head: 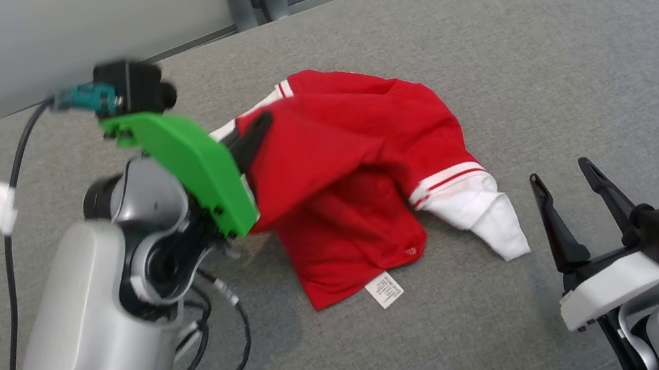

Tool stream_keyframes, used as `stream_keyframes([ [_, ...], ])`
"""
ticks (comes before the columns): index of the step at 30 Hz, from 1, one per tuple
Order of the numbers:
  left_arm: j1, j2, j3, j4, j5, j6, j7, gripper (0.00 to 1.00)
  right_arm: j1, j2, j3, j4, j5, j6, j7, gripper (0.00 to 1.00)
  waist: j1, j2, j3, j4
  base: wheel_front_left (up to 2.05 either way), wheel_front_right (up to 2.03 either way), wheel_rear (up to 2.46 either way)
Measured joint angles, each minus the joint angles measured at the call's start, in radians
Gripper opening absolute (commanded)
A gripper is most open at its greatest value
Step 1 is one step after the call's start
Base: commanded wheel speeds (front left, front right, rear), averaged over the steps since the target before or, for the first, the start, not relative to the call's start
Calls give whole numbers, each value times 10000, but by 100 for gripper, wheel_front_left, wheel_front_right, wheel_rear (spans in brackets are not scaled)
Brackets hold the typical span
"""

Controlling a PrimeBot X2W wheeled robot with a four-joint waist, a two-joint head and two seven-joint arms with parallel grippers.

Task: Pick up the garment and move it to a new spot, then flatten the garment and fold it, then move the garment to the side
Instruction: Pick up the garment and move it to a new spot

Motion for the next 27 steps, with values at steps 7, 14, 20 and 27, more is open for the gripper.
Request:
stream_keyframes([
  [7,2114,1039,757,989,-324,-123,-842,0,144,-2,-245,-69,-228,0,0,100,0,0,114,-260,0,0,0],
  [14,2977,1363,915,1697,100,-566,-2104,100,151,2,-539,-320,-596,0,0,100,0,0,192,143,0,0,0],
  [20,4102,1417,790,1110,867,-477,-3578,100,322,6,-761,-663,-936,0,0,100,0,0,-42,329,0,0,0],
  [27,5989,1430,807,-222,1580,255,-4945,100,715,-2,-1043,-1126,-1214,0,0,100,0,-1,-310,381,0,0,0],
])
